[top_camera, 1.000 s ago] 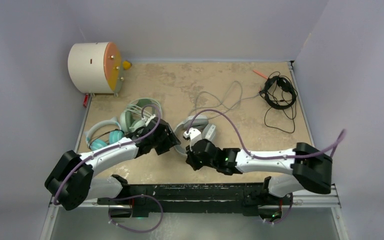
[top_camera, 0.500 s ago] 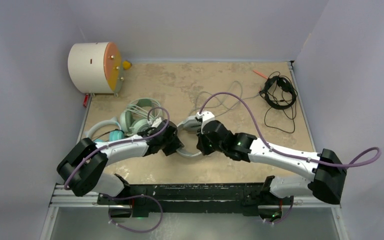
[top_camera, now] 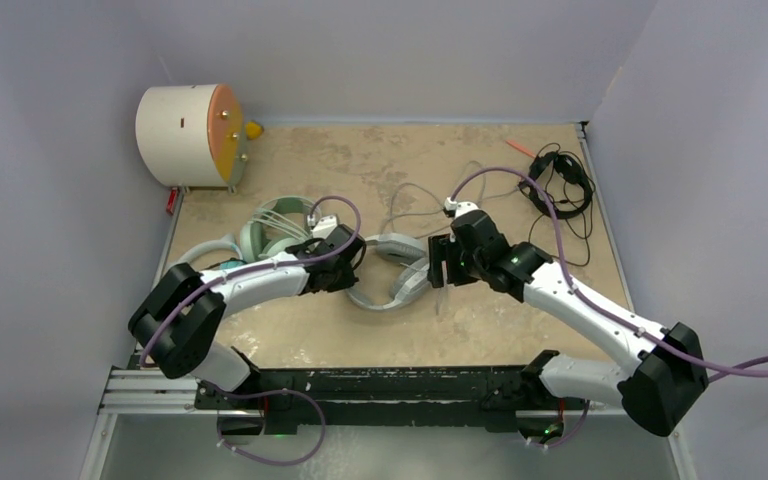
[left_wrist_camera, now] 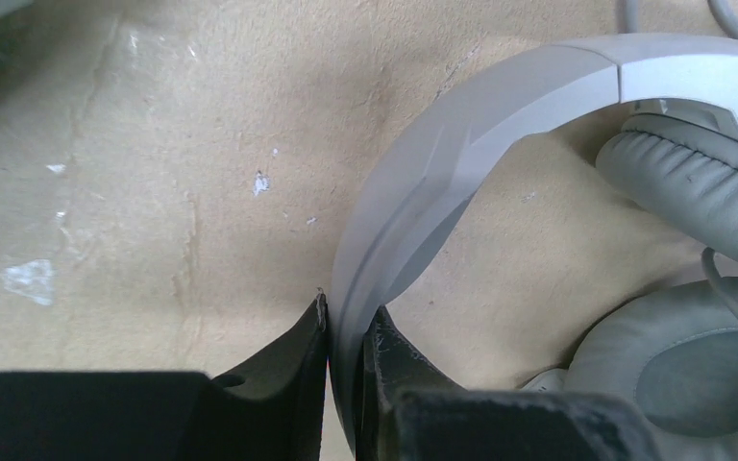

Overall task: Wrap the headphones
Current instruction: Untie the headphones cable at the center of the board, then pick up the headphones from the center of the board, then wrap the headphones cable around the headphones.

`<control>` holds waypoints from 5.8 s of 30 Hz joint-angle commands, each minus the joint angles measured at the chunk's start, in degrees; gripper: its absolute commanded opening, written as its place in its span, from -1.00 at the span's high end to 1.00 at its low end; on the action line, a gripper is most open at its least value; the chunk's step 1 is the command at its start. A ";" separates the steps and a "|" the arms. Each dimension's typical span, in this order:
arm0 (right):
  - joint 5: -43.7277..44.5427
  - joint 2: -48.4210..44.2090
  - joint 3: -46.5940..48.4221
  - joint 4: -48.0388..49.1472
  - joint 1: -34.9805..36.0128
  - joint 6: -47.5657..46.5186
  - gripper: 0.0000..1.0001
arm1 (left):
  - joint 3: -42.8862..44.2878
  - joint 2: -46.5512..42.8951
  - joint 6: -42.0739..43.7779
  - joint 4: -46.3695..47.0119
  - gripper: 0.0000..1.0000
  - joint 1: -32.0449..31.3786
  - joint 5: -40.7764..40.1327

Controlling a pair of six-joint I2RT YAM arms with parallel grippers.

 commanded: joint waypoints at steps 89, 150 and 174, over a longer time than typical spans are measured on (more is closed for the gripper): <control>-28.31 -5.39 -14.69 22.92 -8.35 2.40 -0.91 | 5.22 -10.18 -3.36 -6.50 1.00 1.37 0.96; -6.26 18.82 -26.61 113.91 22.89 -30.76 0.81 | 48.46 -10.78 9.94 -30.33 1.00 14.04 16.64; -8.11 -8.58 3.22 21.37 12.58 -14.51 1.00 | 23.48 -14.49 20.51 -15.85 1.00 15.32 4.69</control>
